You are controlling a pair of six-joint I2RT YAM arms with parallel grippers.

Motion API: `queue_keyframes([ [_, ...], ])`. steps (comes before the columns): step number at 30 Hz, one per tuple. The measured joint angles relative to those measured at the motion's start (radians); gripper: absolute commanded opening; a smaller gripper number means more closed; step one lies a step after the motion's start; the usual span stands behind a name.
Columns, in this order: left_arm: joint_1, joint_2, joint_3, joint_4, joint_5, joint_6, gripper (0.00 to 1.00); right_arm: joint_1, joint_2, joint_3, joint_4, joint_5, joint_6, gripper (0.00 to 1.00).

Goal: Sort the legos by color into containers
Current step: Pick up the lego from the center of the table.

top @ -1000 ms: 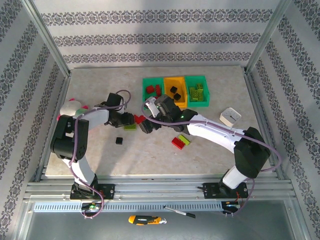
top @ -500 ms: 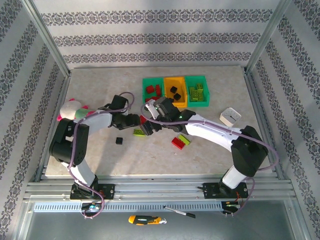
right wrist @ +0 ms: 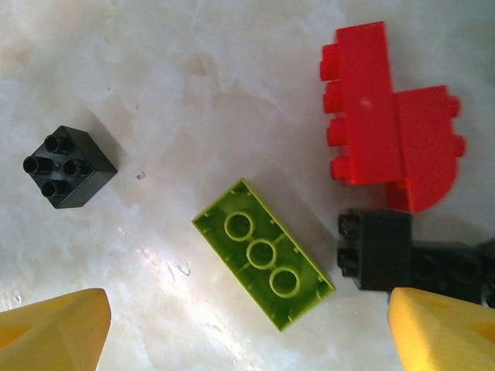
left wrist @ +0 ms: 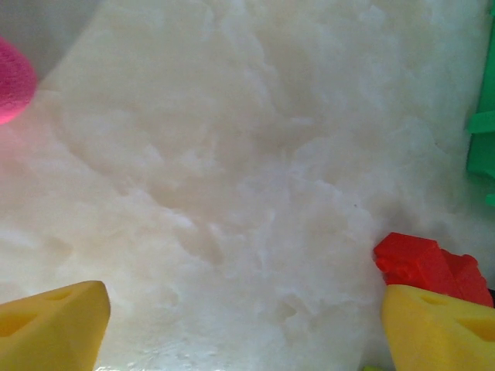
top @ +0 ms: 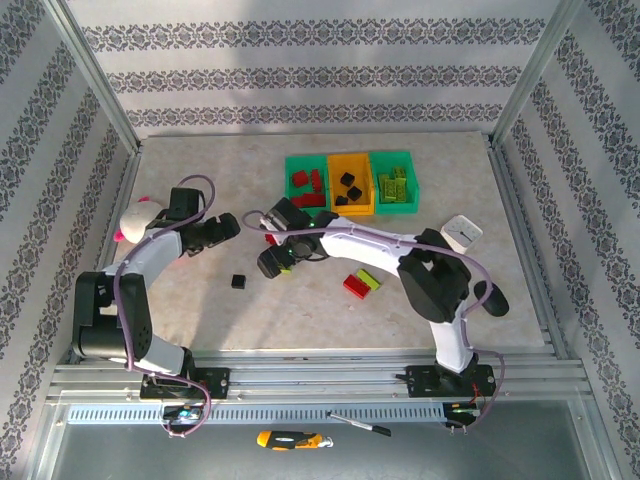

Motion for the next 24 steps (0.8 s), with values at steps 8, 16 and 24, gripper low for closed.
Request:
queue_keyframes([
  [8,0.024,-0.022,-0.031,-0.002,-0.015,-0.016,0.99,0.000,0.173,0.215,-0.122,-0.054,-0.078,0.84],
  [16,0.026,-0.031,-0.031,-0.002,-0.019,-0.018,0.99,0.000,0.272,0.356,-0.224,-0.064,-0.125,0.72],
  [24,0.026,-0.031,-0.031,-0.006,-0.014,-0.018,0.99,0.005,0.285,0.369,-0.277,-0.033,-0.141,0.67],
])
